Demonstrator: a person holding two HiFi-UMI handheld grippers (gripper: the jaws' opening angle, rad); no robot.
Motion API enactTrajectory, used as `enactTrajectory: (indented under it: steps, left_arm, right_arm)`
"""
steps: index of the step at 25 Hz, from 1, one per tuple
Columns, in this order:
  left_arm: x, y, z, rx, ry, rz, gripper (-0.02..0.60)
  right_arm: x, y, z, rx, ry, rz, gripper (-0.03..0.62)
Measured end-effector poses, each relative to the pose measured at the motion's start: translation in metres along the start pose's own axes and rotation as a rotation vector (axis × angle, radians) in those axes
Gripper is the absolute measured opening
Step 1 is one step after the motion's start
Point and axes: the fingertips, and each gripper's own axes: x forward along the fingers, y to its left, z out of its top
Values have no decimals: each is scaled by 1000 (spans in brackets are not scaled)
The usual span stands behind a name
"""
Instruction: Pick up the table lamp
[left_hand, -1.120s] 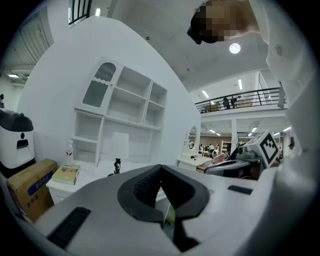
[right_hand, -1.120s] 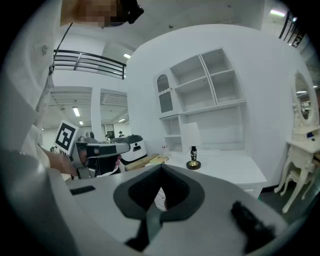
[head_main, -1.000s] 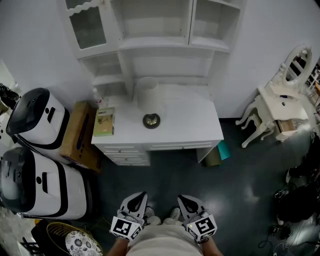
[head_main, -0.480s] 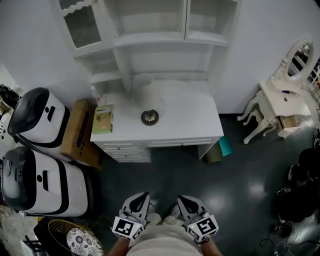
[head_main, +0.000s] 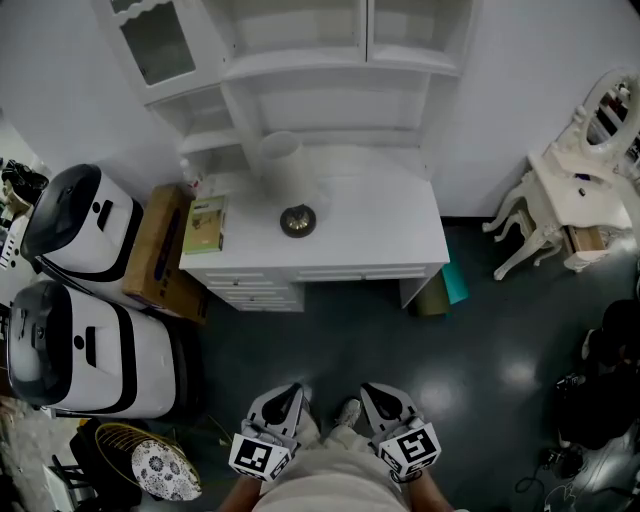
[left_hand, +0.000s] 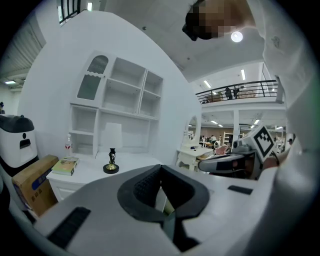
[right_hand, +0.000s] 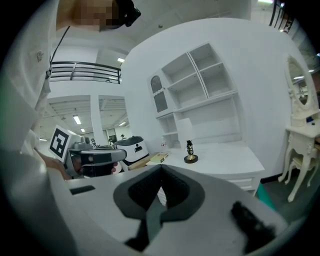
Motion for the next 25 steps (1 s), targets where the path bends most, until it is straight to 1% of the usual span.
enactTrajectory:
  steps: [3, 8, 11, 15, 19, 22, 25]
  left_arm:
    - [0, -4, -3, 6, 1, 12, 9]
    - [4, 9, -1, 12, 1, 35, 9]
    - [14, 21, -1, 15, -1, 18, 9]
    - [31, 35, 7, 24, -17, -25, 9]
    - [52, 52, 24, 62, -33, -53, 11]
    - [66, 68, 35, 75, -54, -79, 11]
    - [75, 87, 42, 64, -59, -85, 11]
  right_arm:
    - [-1, -7, -1, 10, 5, -3, 12]
    - [10, -11, -5, 40, 18, 10, 12]
    - [23, -12, -2, 25, 17, 2, 12]
    - [36, -16, 11, 18, 11, -27, 12]
    - [54, -23, 27, 4, 4, -49, 12]
    - [74, -27, 37, -9, -4, -47, 12]
    - [96, -26, 49, -22, -6, -44, 12]
